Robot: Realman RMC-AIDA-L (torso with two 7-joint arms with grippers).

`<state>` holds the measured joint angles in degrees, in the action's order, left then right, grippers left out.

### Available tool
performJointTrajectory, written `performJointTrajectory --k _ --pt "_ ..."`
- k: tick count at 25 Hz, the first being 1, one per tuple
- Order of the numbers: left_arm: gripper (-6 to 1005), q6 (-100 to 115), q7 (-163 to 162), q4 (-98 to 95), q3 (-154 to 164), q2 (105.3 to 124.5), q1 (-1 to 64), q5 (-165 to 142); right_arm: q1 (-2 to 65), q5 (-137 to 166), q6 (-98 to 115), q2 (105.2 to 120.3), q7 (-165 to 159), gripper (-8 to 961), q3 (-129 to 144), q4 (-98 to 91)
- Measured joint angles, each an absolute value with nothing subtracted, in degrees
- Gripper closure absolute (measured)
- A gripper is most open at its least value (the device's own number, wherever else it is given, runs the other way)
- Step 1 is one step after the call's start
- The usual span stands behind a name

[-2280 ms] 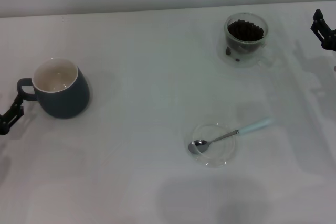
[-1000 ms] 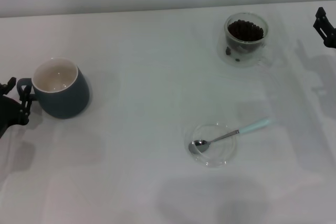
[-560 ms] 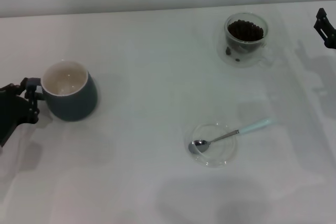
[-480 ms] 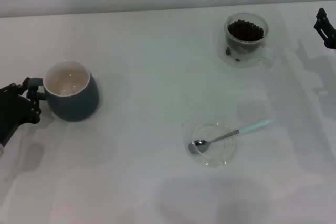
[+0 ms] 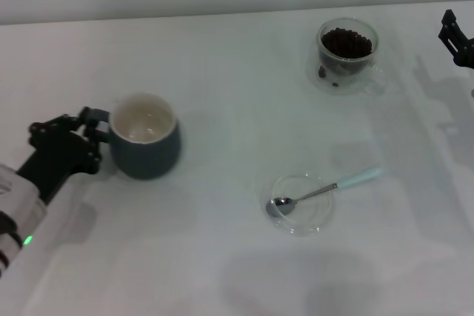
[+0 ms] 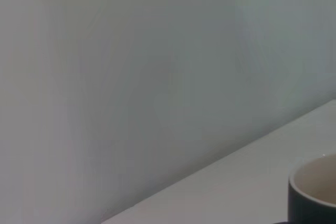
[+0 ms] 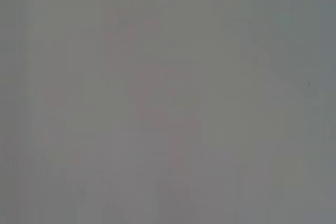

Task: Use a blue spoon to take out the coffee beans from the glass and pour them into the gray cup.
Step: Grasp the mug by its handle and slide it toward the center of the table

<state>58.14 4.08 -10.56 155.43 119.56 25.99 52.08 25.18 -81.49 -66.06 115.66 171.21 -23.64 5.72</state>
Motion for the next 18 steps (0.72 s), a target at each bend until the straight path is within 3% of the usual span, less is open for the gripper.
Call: performJointTrajectory --k 18 --pt "900 56.6 4.1 -12.5 155.4 119.62 24.4 50.0 25.3 -81.7 -66.6 115.59 171.2 135 -23.7 5.7"
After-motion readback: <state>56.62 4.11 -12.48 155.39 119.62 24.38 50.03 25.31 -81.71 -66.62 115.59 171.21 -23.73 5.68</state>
